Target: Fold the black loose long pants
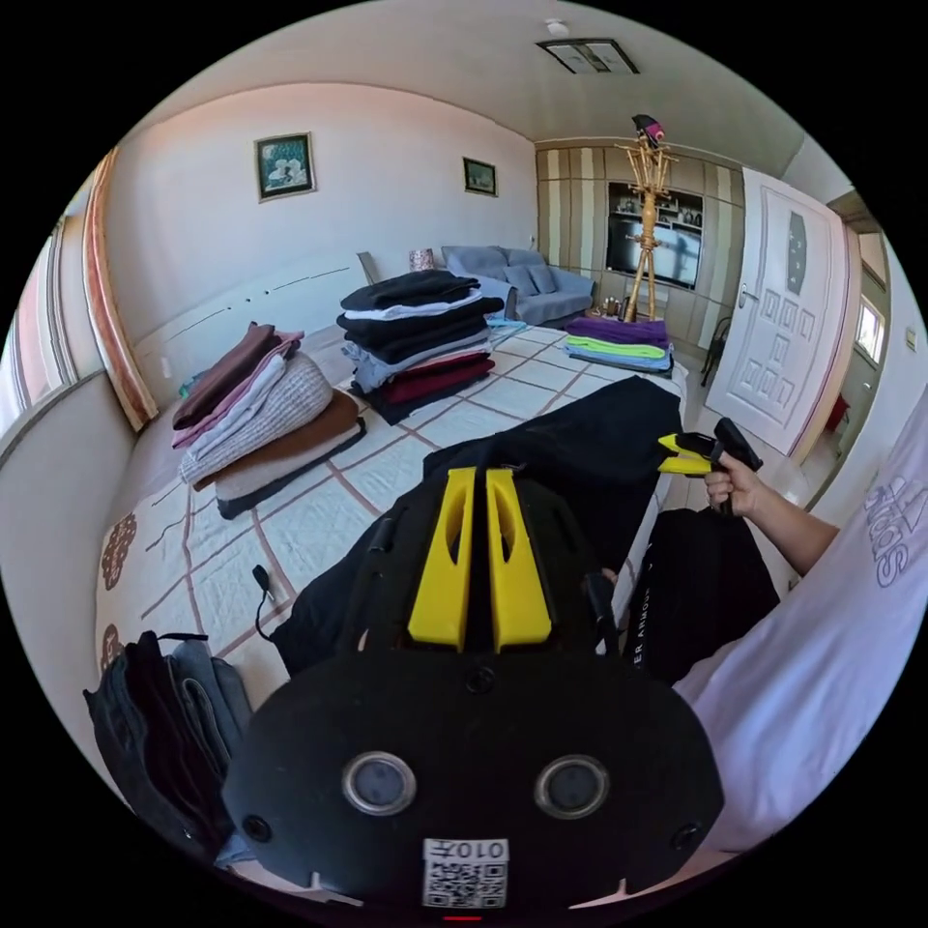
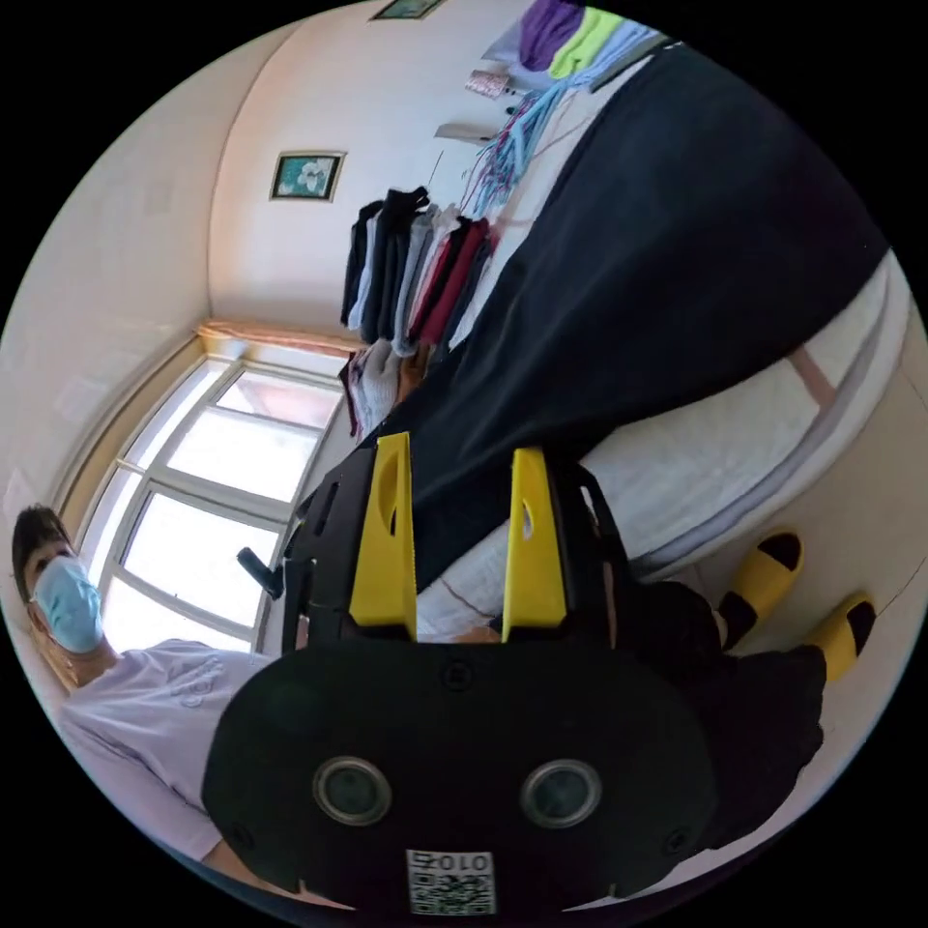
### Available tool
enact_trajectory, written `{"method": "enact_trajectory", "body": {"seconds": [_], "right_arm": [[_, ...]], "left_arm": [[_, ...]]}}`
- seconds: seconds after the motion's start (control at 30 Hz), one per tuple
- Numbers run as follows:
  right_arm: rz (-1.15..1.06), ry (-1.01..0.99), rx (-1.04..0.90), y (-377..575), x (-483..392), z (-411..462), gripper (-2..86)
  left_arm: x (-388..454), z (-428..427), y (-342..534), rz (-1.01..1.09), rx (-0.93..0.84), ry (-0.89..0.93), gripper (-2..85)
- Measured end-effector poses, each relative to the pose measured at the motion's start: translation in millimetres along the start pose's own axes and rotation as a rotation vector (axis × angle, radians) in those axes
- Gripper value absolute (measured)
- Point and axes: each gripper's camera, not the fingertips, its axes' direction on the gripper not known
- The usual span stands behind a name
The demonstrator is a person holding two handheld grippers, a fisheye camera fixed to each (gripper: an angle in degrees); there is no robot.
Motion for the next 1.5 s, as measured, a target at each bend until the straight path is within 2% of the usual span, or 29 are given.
{"method": "enact_trajectory", "body": {"seconds": [0.13,0.33,0.53,0.63,0.7,0.93,1.2,1.33,1.4,1.5], "right_arm": [[-0.096,-0.025,-0.17,18.1,-20.1,34.0,14.0],[-0.017,-0.084,-0.156,13.9,7.0,46.8,14.2],[-0.077,-0.118,-0.331,14.9,-32.6,88.2,15.1],[-0.004,-0.215,-0.35,22.9,-26.1,127.1,16.0],[0.038,-0.314,-0.199,23.9,-16.9,130.8,16.0],[0.078,-0.275,0.17,9.6,2.2,65.0,14.9],[0.167,-0.04,0.529,30.1,7.7,-38.3,10.8],[0.157,0.111,0.581,28.6,-17.3,-58.0,6.2],[0.07,0.207,0.598,19.7,-52.9,-62.1,4.4],[-0.048,0.328,0.505,-16.9,-104.3,-50.7,3.8]], "left_arm": [[-24.5,-5.9,0.6,-0.038,0.023,0.022,-0.1],[-52.2,-15.1,14.1,-0.068,0.057,0.062,-0.1],[-73.9,-23.8,25.6,-0.1,0.098,0.088,0.0],[-86.1,-23.4,31.8,-0.13,0.12,0.124,-0.1],[-91.2,-24.9,35.4,-0.132,0.122,0.124,-0.1],[-128.2,-43.0,65.9,-0.198,0.187,0.147,-0.1],[-134.3,-44.7,81.3,-0.195,0.196,0.131,-0.2],[-137.2,-45.1,88.3,-0.186,0.175,0.122,-0.1],[-137.6,-46.5,89.8,-0.168,0.166,0.107,-0.1],[-142.2,-44.5,80.7,-0.12,0.147,0.079,-0.1]]}}
